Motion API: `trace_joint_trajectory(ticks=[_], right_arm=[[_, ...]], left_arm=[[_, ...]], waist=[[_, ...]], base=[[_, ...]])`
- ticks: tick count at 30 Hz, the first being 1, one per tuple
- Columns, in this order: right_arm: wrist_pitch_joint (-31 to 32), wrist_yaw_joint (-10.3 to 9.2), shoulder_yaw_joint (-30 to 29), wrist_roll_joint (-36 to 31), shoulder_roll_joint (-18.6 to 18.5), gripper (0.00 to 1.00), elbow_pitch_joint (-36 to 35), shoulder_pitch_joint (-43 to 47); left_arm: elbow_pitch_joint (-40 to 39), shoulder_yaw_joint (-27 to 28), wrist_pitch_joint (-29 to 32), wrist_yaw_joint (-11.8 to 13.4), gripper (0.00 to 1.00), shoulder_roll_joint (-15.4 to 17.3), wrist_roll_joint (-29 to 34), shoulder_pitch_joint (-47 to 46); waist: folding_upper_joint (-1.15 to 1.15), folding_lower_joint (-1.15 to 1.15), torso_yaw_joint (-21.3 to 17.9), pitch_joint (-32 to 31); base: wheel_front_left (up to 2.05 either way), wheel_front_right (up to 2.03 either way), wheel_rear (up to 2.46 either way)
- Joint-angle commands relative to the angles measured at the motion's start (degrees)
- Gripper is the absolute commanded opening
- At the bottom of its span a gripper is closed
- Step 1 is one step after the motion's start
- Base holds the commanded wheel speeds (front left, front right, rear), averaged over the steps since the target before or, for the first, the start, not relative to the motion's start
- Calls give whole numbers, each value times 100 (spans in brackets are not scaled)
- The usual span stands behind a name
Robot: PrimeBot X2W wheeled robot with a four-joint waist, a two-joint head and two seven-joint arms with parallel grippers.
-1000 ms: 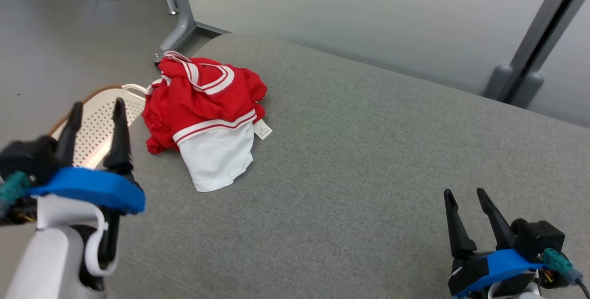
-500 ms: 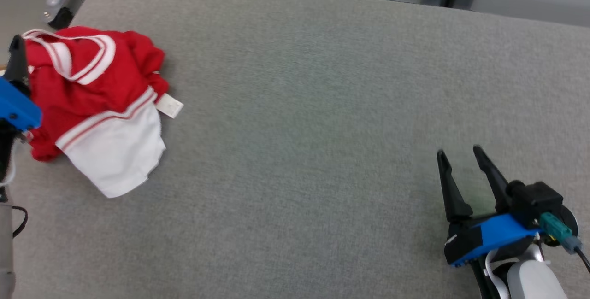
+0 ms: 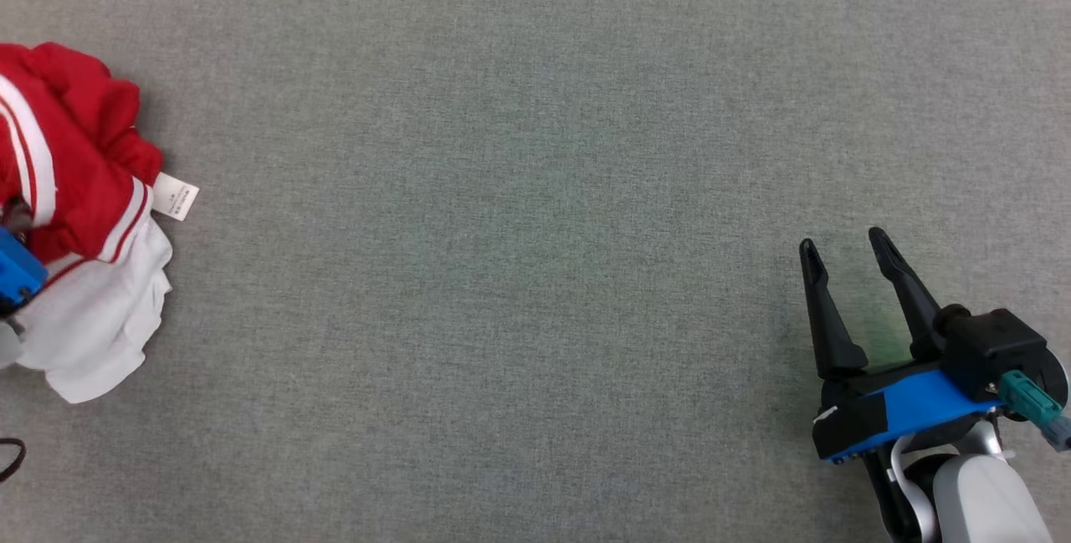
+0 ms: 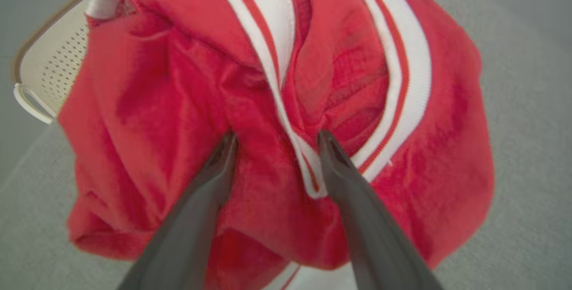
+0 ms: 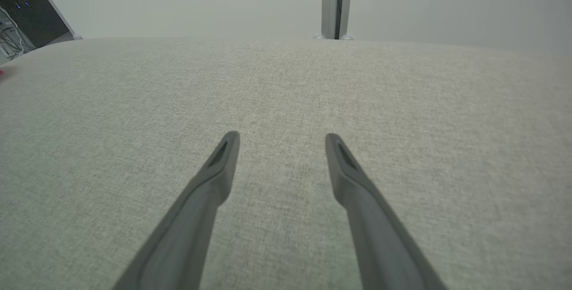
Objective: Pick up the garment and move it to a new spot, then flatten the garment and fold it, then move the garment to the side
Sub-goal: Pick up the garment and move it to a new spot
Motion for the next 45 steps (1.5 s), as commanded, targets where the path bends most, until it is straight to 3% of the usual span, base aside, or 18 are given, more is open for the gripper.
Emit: trace_joint_trajectory(ticks=[1,5,10,18,22,27,34,45], right_arm=[[7,3,-8,-3,-32,100,-53,-45],[-2,3,1,54,-31,100,-20,47],[-90,3,-3,170,-31,100,106,110],[-342,3,30,510,-31,100,486,168],[-491,3,81,698,-31,100,739,215],[-634,3,149,847,-31,100,975,274],[-797,3,246,1059,-29,100,1256,310],[-836,3,289,1077,-29,100,1292,178]], left_arm=[[95,-28,166,30,0,-23,-68,127],[79,-54,261,35,0,-76,-120,245],[-142,-62,48,-174,0,90,-58,128],[-1094,-287,-6,-553,0,348,70,-490],[-1687,-544,137,-708,0,324,157,-897],[-2154,-778,284,-785,0,160,110,-1277],[-2656,-1228,410,-943,0,-281,23,-1768],[-2492,-1904,293,-1084,0,-1114,-257,-1383]], waist=[[-2,-1,-46,-1],[-2,-1,-97,-91],[-2,-1,-56,-369],[-2,-1,64,-1087],[-2,-1,33,-1460],[-2,-1,-140,-1835],[-2,-1,-692,-2224],[-2,-1,-1636,-2069]], base=[[0,0,0],[0,0,0],[0,0,0],[0,0,0],[0,0,0],[0,0,0],[0,0,0],[0,0,0]])
